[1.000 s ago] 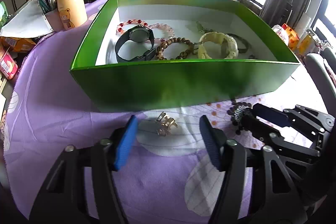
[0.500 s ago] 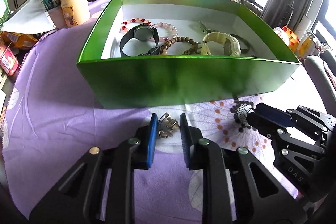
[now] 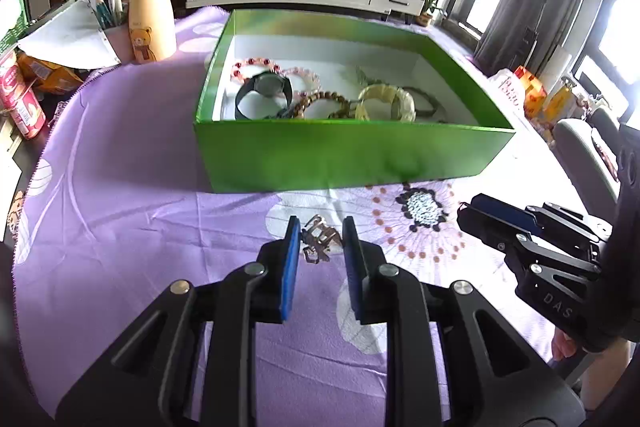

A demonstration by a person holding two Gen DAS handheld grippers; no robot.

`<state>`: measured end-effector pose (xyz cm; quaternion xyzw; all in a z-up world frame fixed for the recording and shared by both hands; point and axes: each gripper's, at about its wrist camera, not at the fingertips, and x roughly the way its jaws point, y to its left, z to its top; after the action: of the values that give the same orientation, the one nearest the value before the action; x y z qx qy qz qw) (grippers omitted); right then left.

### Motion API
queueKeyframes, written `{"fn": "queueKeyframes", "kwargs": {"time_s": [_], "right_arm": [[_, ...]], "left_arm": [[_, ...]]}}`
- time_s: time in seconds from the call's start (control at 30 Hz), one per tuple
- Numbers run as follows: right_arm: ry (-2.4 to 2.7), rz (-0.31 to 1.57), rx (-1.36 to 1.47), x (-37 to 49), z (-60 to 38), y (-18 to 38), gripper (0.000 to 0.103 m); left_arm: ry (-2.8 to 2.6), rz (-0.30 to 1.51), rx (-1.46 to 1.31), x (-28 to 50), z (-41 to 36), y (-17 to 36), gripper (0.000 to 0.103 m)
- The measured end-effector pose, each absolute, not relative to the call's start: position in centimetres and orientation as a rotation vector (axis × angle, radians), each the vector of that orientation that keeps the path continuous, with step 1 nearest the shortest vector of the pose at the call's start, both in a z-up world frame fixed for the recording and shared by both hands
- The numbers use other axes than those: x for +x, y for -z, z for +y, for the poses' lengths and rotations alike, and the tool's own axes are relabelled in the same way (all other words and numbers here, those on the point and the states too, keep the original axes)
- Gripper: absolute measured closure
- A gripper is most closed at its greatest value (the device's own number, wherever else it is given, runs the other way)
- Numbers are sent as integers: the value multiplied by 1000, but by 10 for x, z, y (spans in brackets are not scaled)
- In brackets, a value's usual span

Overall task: Organize jewelry
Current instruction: 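Grasp the small gold charm with the left tool while the right tool grasps the black-and-white pendant, then carry the gold charm and black-and-white pendant into the green box, open both tools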

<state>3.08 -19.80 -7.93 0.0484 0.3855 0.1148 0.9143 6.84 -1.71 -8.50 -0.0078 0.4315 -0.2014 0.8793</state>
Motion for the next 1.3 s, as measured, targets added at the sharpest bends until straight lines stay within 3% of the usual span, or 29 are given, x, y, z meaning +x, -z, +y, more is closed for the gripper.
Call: {"fn": "queueKeyframes", "kwargs": {"time_s": [0.6, 1.3], "right_arm": [[-206, 647, 116, 39, -221, 16, 84], [-121, 657, 172, 110, -259, 6, 83]], "left_arm": [[433, 803, -28, 97, -21, 26, 82], [409, 802, 34, 171, -77, 11, 82]]}}
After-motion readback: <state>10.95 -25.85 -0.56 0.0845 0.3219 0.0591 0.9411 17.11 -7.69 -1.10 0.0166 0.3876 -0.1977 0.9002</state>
